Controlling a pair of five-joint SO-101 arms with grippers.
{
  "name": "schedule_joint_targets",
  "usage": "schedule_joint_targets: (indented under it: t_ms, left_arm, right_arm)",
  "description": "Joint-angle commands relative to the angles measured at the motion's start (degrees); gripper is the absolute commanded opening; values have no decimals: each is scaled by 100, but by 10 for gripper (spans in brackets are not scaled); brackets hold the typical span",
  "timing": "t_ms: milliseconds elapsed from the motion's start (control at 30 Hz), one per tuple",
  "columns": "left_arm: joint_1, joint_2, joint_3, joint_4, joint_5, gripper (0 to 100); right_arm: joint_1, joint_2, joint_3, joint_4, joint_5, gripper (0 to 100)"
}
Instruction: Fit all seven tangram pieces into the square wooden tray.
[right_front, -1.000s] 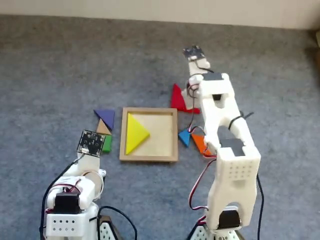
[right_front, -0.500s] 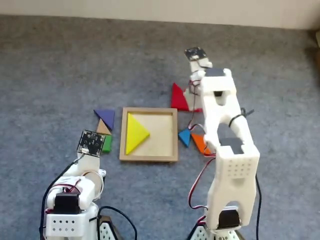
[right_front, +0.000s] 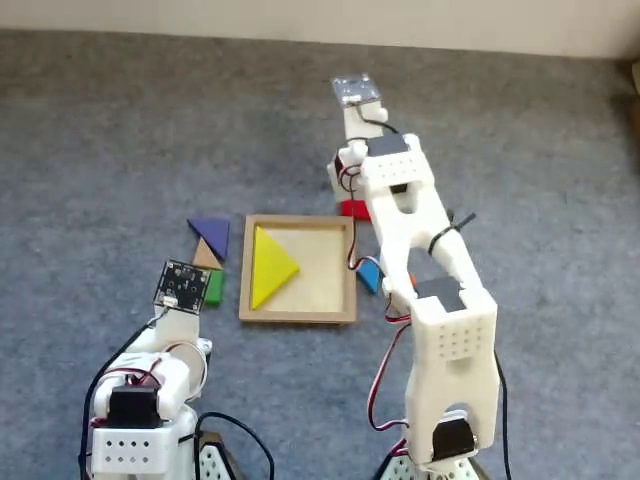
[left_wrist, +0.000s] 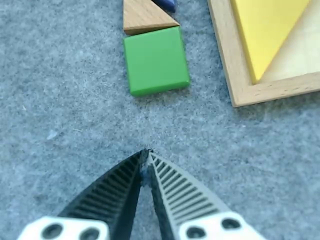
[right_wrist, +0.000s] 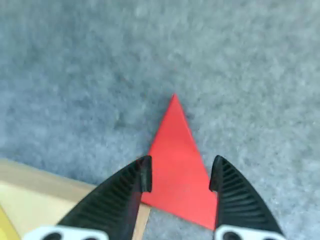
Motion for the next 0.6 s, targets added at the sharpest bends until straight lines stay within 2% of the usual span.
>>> schedule_joint_targets:
  t_ms: [0, 300, 433, 567]
  left_arm:
    - [40, -180, 110, 18, -53, 6]
    - [40, -180, 110, 18, -53, 6]
    - [40, -180, 110, 18, -53, 6]
    - [40, -180, 110, 18, -53, 6]
  right_arm:
    - [-66, -66, -286, -171, -132, 191]
    - [-13, 927, -347, -154, -132, 188]
    - [365, 1051, -356, 585, -97, 188]
    - [664, 1086, -637, 1393, 721, 188]
